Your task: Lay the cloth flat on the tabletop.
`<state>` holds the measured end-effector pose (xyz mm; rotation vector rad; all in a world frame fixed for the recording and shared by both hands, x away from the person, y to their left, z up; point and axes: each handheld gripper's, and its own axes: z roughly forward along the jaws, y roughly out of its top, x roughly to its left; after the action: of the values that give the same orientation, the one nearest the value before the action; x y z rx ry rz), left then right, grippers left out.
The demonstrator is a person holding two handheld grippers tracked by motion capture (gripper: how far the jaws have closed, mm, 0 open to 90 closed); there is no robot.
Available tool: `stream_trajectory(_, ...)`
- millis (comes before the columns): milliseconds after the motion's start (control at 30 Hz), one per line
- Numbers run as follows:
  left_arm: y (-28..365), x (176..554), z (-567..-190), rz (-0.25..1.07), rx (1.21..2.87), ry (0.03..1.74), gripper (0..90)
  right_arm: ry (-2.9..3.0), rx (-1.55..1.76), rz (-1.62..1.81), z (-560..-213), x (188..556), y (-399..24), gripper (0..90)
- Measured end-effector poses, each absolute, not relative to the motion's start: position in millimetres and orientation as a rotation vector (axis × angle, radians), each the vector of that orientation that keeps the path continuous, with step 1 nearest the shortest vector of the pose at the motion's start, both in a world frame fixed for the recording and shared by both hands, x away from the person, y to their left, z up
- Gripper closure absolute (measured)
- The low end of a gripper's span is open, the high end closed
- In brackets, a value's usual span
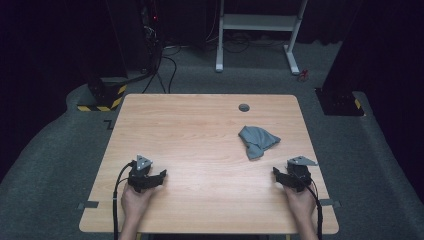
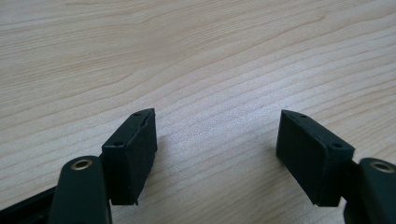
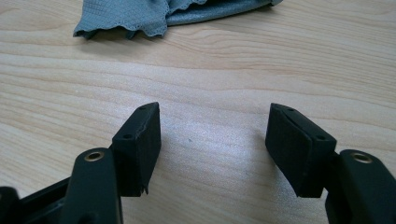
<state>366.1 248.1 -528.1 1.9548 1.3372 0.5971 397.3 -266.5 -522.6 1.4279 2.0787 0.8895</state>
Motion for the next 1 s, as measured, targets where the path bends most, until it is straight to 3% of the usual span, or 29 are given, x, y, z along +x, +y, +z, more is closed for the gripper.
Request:
stream_trajectory(367,248.3,366.2,-528.1,0.587,1.954,1.332,28.2,2.078,1.428,0.888,-522.5,397.2,-266.3,36.0)
stream_trajectory(633,245.8,368.9,-528.7,0.591,1.981,1.35,18.5,2.051,1.452,0.875,-522.5,395.6,-263.1,36.4)
stream_trajectory(667,246.3,369.3,-528.9,0.586,1.974,1.362,13.6,2.055,1.447,0.878,-522.4,395.3,-263.2,38.3)
stream_trajectory(1000,246.0,369.6,-528.9,0.587,1.986,1.354,11.8,2.07,1.351,0.852,-521.8,389.9,-255.5,48.1)
